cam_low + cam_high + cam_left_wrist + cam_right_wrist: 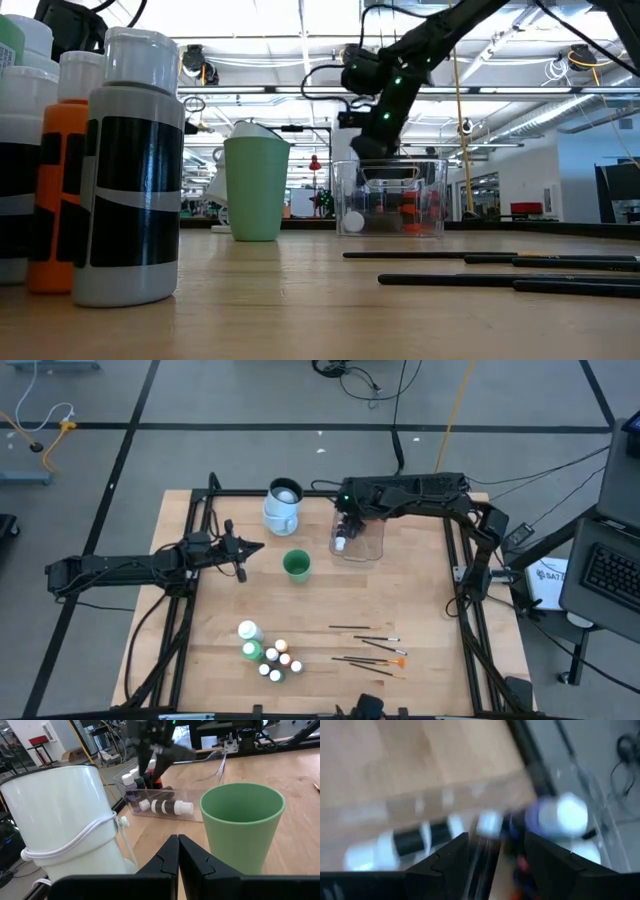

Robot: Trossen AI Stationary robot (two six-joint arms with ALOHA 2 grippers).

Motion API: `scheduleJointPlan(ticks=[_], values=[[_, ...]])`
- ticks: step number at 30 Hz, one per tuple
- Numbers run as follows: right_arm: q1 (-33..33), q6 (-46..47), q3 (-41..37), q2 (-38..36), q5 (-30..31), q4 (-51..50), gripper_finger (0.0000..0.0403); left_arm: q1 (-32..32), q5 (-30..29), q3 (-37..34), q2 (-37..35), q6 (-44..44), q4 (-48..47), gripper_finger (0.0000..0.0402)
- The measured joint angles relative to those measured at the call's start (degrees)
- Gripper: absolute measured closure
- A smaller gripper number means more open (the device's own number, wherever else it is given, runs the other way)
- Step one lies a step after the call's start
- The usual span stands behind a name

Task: Pick & Place Paint Supplies
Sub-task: Put the brown paint bottle into the transparent bin

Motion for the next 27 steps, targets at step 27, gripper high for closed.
scheduleJointPlan(ticks=[27], values=[[-4.2,2.6,1.7,6.7,-6.6,-13.2,0.0213,0.0,0.9,0.0,0.0,-0.4,1.4,0.0387]])
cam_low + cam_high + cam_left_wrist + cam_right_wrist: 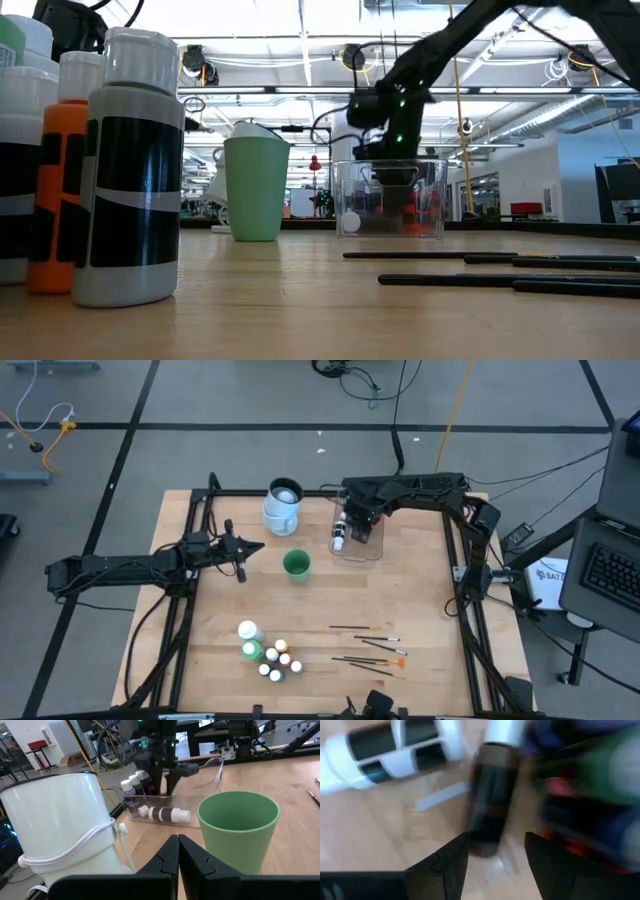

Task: Pick & Place Paint Supplies
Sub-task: Put the brown paint bottle into the transparent bin

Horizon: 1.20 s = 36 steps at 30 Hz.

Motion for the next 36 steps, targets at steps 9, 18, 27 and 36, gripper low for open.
scheduleJointPlan(ticks=[9,18,27,36], values=[[0.0,-2.3,0.4,3.8,2.2,2.0,0.0216,0.0,0.0,0.0,0.0,-0.6,-1.4,0.0387],[2.8,-7.4,0.1,3.9,6.6,5.1,0.0268,0.0,0.0,0.0,0.0,-1.8,-1.8,0.0387],[3.8,-6.5,-0.1,0.5,7.2,5.3,0.0320,0.0,0.0,0.0,0.0,-2.4,-2.4,0.0387],[5.9,-3.7,-0.1,-7.8,7.9,4.7,0.0316,0.0,0.0,0.0,0.0,-2.2,-2.1,0.0387]])
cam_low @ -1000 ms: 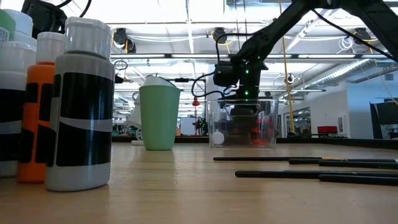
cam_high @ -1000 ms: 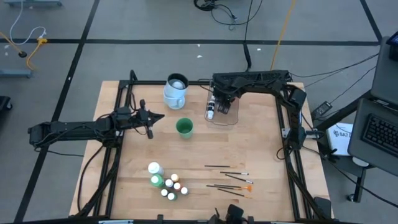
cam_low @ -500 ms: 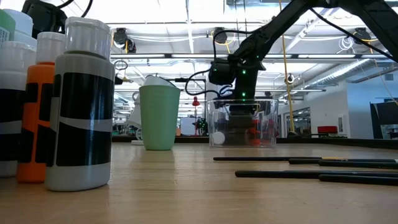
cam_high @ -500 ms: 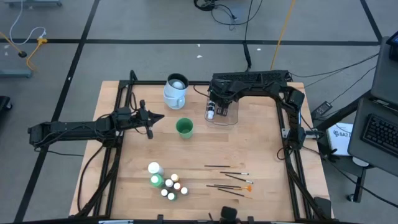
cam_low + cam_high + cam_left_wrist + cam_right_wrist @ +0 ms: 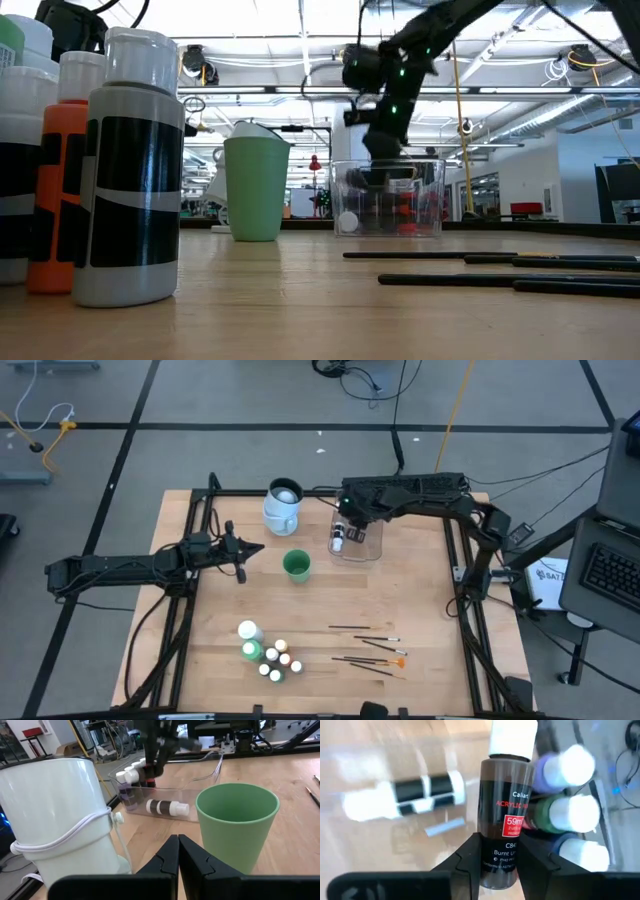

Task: Pick & Place Paint Supplies
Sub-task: Put the brown paint bottle into the transparent bin

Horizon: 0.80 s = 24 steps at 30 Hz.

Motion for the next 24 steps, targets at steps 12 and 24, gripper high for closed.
scheduleJointPlan(ticks=[12,24], values=[[5.0,2.6,-19.3,-24.9,-4.4,25.8,0.0313,-0.7,12.5,0.0,0.0,-3.9,8.6,0.0387],[11.4,7.3,-56.7,-33.6,-22.4,94.6,0.0312,-13.0,0.1,5.6,8.7,-2.9,20.4,0.0387]])
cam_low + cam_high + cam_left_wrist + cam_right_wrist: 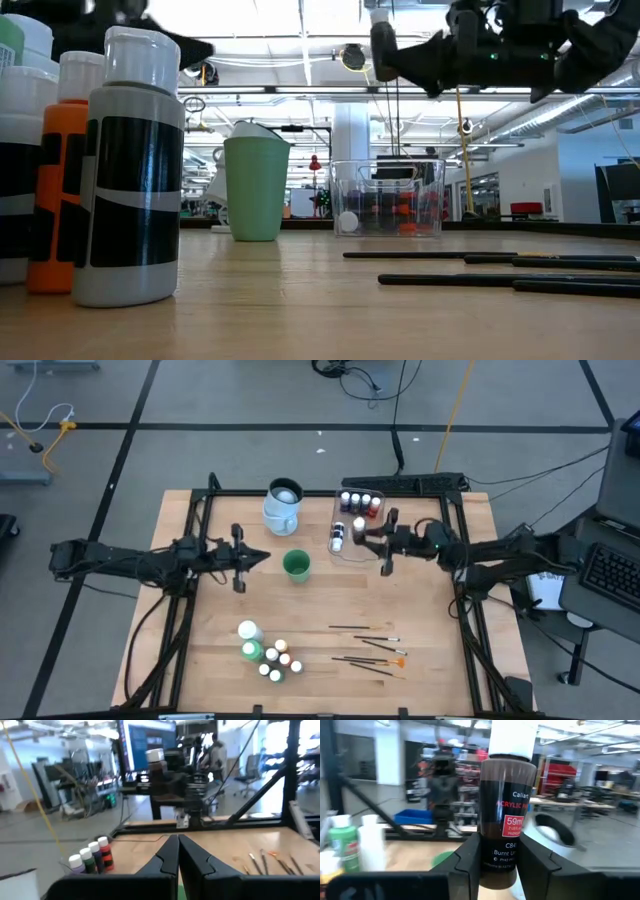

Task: Pick & Place Paint Supplies
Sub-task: Put the brown paint bottle into the transparent bin

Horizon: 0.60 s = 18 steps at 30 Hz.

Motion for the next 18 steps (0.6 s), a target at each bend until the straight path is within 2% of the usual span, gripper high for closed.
scheduleJointPlan(ticks=[4,7,10,15,18], values=[[3.9,-3.3,2.2,4.6,-0.2,0.1,0.0312,-1.6,-0.5,8.7,11.1,0.1,-1.3,0.0374],[5.6,-4.8,3.0,7.7,-1.5,3.3,0.0312,-2.5,0.3,16.4,19.4,1.5,-2.7,0.0343],[6.7,-5.8,3.2,10.9,-6.1,7.0,0.0312,-3.3,0.4,23.3,26.9,2.9,-3.5,0.0291],[7.2,-6.0,3.2,13.8,-6.3,9.8,0.0312,-3.5,1.0,32.8,34.9,5.6,-3.8,0.0180],[7.5,-6.4,3.2,15.0,-6.3,11.5,0.0312,-3.2,3.7,36.5,38.9,5.7,-4.6,0.0133]])
